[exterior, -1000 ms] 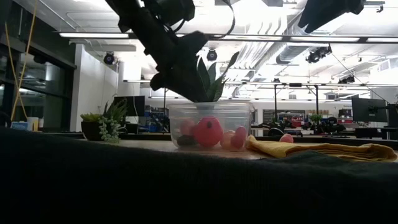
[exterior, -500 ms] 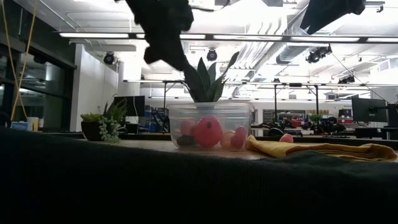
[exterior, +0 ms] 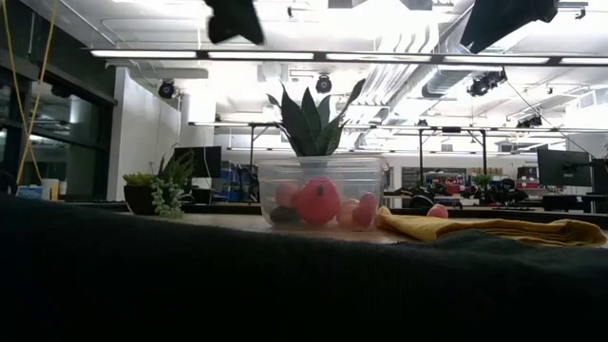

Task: Pick and placing Produce into tupperware
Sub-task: Put the red cherry into the transparent container

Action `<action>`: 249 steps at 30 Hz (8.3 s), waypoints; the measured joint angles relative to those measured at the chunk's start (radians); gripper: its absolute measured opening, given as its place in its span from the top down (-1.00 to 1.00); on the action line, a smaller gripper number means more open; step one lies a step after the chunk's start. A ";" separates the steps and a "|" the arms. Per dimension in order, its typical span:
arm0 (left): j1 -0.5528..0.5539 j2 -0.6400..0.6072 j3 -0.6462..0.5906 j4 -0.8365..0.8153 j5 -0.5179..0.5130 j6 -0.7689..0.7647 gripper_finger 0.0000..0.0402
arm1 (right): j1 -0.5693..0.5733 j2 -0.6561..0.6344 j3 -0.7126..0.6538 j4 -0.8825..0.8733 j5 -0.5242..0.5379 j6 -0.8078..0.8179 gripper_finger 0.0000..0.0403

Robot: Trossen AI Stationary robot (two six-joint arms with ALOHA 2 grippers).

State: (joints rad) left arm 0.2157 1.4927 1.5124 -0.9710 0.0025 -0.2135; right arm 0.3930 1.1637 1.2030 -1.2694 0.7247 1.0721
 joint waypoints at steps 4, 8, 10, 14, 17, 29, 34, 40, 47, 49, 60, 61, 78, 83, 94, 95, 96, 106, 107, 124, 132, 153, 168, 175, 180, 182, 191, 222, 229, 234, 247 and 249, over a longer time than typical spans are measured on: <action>0.000 -0.090 -0.001 -0.037 -0.014 -0.019 1.00 | 0.000 0.000 0.000 -0.007 -0.005 -0.001 0.27; -0.018 -0.200 -0.001 -0.066 -0.015 -0.030 0.99 | 0.000 0.000 0.000 -0.007 -0.016 -0.025 0.27; -0.048 -0.250 -0.001 -0.077 -0.031 -0.040 1.00 | 0.000 0.000 0.000 -0.008 -0.022 -0.034 0.27; -0.140 -0.348 -0.001 -0.108 -0.109 -0.110 1.00 | 0.000 0.000 0.000 -0.016 -0.031 -0.044 0.27; -0.238 -0.409 -0.001 -0.134 -0.226 -0.202 1.00 | 0.000 0.000 0.000 -0.024 -0.037 -0.045 0.27; -0.702 -0.495 -0.245 -0.133 -0.637 -0.710 1.00 | 0.001 0.000 0.000 -0.027 -0.046 -0.057 0.27; -0.859 -0.493 -0.376 -0.028 -0.767 -0.888 1.00 | 0.001 0.000 0.000 -0.035 -0.064 -0.060 0.27; -1.027 -0.492 -0.507 0.060 -0.941 -1.114 1.00 | 0.007 0.000 0.000 -0.036 -0.090 -0.057 0.27; -1.180 -0.432 -0.604 0.183 -1.025 -1.279 1.00 | 0.033 -0.004 0.000 -0.035 -0.107 -0.029 0.27; -1.213 -0.399 -0.612 0.175 -1.043 -1.336 1.00 | 0.036 -0.009 0.000 -0.035 -0.114 -0.016 0.27; -1.263 -0.186 -0.614 0.135 -1.048 -1.639 1.00 | 0.032 -0.016 0.000 -0.030 -0.183 -0.068 0.27; -1.263 -0.168 -0.614 0.138 -1.045 -1.665 1.00 | 0.030 -0.016 0.000 -0.030 -0.187 -0.079 0.27; -1.263 -0.048 -0.614 0.095 -0.772 -1.825 1.00 | 0.026 -0.016 0.000 -0.006 -0.214 -0.085 0.27; -1.264 -0.047 -0.614 0.084 -0.658 -1.837 1.00 | 0.026 -0.016 0.000 -0.001 -0.226 -0.071 0.27; -1.313 0.013 -0.613 0.164 -0.621 -1.899 1.00 | 0.026 -0.016 0.000 -0.001 -0.229 -0.032 0.27; -1.321 0.031 -0.613 0.175 -0.621 -1.914 1.00 | 0.026 -0.016 0.000 -0.001 -0.229 -0.029 0.27; -1.330 0.049 -0.613 0.181 -0.627 -1.932 1.00 | 0.026 -0.016 0.000 -0.002 -0.228 -0.025 0.27; -1.341 0.195 -0.581 0.215 -0.739 -1.965 1.00 | 0.025 -0.016 0.000 -0.001 -0.222 -0.010 0.27; -1.341 0.206 -0.581 0.213 -0.757 -1.965 1.00 | 0.025 -0.016 0.000 -0.001 -0.222 -0.003 0.27; -1.341 0.258 -0.582 0.247 -0.693 -1.925 1.00 | 0.025 -0.016 0.000 -0.001 -0.229 0.003 0.27; -1.341 0.258 -0.582 0.339 -0.720 -1.680 1.00 | 0.025 -0.016 0.000 -0.001 -0.229 0.003 0.27; -1.313 0.257 -0.582 0.271 -0.727 -1.209 0.23 | 0.025 -0.016 0.000 -0.001 -0.214 0.028 0.27; -1.151 0.257 -0.582 0.275 -0.559 -0.822 0.23 | 0.025 -0.015 0.000 -0.001 -0.213 0.057 0.27; -1.150 0.257 -0.582 0.298 -0.544 -0.748 0.29 | 0.025 -0.015 0.000 -0.002 -0.197 0.074 0.27; -1.149 0.257 -0.582 0.299 -0.544 -0.731 0.30 | 0.025 -0.015 0.000 -0.004 -0.186 0.075 0.27; -1.149 0.257 -0.582 0.299 -0.544 -0.712 0.31 | 0.025 -0.015 0.000 -0.005 -0.184 0.080 0.27; -1.135 0.257 -0.582 0.290 -0.526 -0.655 0.31 | 0.025 -0.015 0.000 -0.005 -0.178 0.098 0.27; -1.093 0.256 -0.604 0.301 -0.462 -0.628 0.31 | 0.026 -0.015 0.000 -0.005 -0.176 0.101 0.27; -1.093 0.256 -0.604 0.314 -0.463 -0.628 0.31 | 0.025 -0.015 0.000 -0.005 -0.176 0.100 0.27; -1.093 0.256 -0.604 0.314 -0.465 -0.629 0.31 | 0.025 -0.015 0.000 -0.005 -0.175 0.099 0.27; -1.092 0.256 -0.604 0.312 -0.481 -0.655 0.31 | 0.025 -0.015 0.000 -0.005 -0.175 0.098 0.27; -1.092 0.256 -0.604 0.312 -0.482 -0.655 0.31 | 0.025 -0.015 0.000 -0.005 -0.175 0.098 0.27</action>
State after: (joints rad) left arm -0.8764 1.7489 0.9085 -0.6591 -0.4793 -0.8684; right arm 0.4184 1.1488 1.2030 -1.2747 0.5499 1.1706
